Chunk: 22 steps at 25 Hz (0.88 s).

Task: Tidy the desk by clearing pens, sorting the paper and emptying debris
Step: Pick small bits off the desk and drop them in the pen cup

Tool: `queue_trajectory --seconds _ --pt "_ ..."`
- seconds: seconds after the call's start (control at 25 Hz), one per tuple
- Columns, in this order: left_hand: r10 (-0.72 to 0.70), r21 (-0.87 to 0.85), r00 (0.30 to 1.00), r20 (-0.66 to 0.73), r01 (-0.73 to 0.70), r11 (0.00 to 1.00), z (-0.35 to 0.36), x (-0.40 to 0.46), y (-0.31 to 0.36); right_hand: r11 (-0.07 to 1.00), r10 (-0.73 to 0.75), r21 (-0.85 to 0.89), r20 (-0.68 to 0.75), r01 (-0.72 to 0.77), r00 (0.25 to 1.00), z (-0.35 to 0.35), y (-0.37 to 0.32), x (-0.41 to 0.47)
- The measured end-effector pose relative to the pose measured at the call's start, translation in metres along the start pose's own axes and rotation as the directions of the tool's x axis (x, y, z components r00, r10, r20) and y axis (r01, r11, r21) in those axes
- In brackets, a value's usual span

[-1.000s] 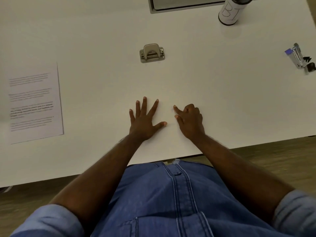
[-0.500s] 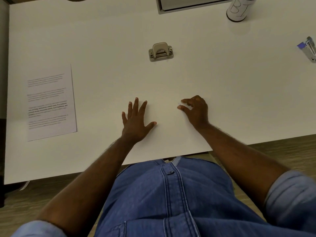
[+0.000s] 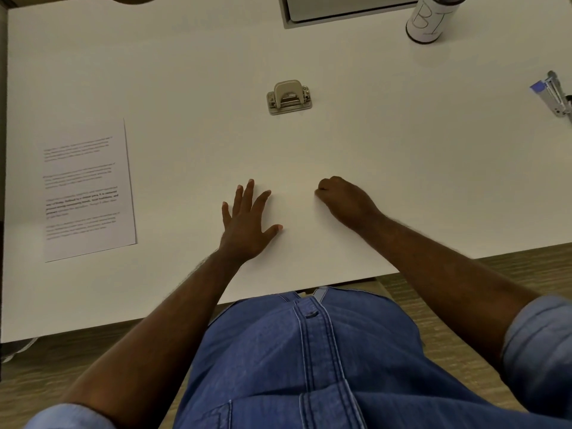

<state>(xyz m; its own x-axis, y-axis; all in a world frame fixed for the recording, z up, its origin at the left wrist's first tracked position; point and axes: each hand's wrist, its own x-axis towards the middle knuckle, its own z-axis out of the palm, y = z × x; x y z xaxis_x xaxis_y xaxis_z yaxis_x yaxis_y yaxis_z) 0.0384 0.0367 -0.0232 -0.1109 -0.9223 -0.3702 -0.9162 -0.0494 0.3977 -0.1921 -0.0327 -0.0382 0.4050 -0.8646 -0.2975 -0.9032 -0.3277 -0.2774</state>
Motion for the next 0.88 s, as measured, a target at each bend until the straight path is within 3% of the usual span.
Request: queue_trajectory --seconds 0.12,0.36,0.48,0.56,0.6,0.68,0.76,0.8,0.88 --pt "-0.005 -0.007 1.000 -0.014 0.005 1.000 -0.002 0.002 0.000 0.935 -0.186 -0.309 -0.006 0.175 0.983 -0.002 -0.007 -0.002" --pt "-0.023 -0.010 1.000 -0.019 0.023 1.000 -0.003 0.005 0.001 0.939 -0.221 -0.289 -0.099 0.185 0.970 -0.007 -0.018 0.002" --pt "-0.020 -0.021 1.000 -0.020 0.019 1.000 -0.002 0.008 0.005 0.983 -0.166 -0.116 -0.205 0.144 0.965 0.000 -0.008 0.009" --pt "-0.003 -0.031 1.000 -0.025 0.002 1.000 0.000 0.011 0.011 0.962 0.101 0.272 -0.304 -0.015 0.947 -0.004 0.003 0.015" --pt "0.009 -0.036 1.000 -0.030 -0.011 0.999 0.001 0.013 0.015 0.863 0.294 0.489 -0.278 -0.129 0.914 -0.009 0.010 0.016" --pt "0.035 -0.050 0.998 -0.049 -0.038 0.998 0.004 0.018 0.024 0.495 0.575 0.830 -0.093 -0.255 0.813 -0.019 0.024 0.011" --pt "0.062 -0.078 0.995 -0.079 -0.068 0.995 0.008 0.024 0.034 0.059 0.616 0.973 0.141 -0.223 0.775 -0.029 0.035 0.000" --pt "0.068 -0.098 0.993 -0.095 -0.078 0.992 0.010 0.027 0.041 -0.096 0.593 0.977 0.212 -0.193 0.777 -0.033 0.041 -0.005" --pt "0.051 -0.155 0.990 -0.128 -0.070 0.985 0.016 0.037 0.057 -0.264 0.545 0.949 0.294 -0.173 0.785 -0.042 0.050 -0.014"
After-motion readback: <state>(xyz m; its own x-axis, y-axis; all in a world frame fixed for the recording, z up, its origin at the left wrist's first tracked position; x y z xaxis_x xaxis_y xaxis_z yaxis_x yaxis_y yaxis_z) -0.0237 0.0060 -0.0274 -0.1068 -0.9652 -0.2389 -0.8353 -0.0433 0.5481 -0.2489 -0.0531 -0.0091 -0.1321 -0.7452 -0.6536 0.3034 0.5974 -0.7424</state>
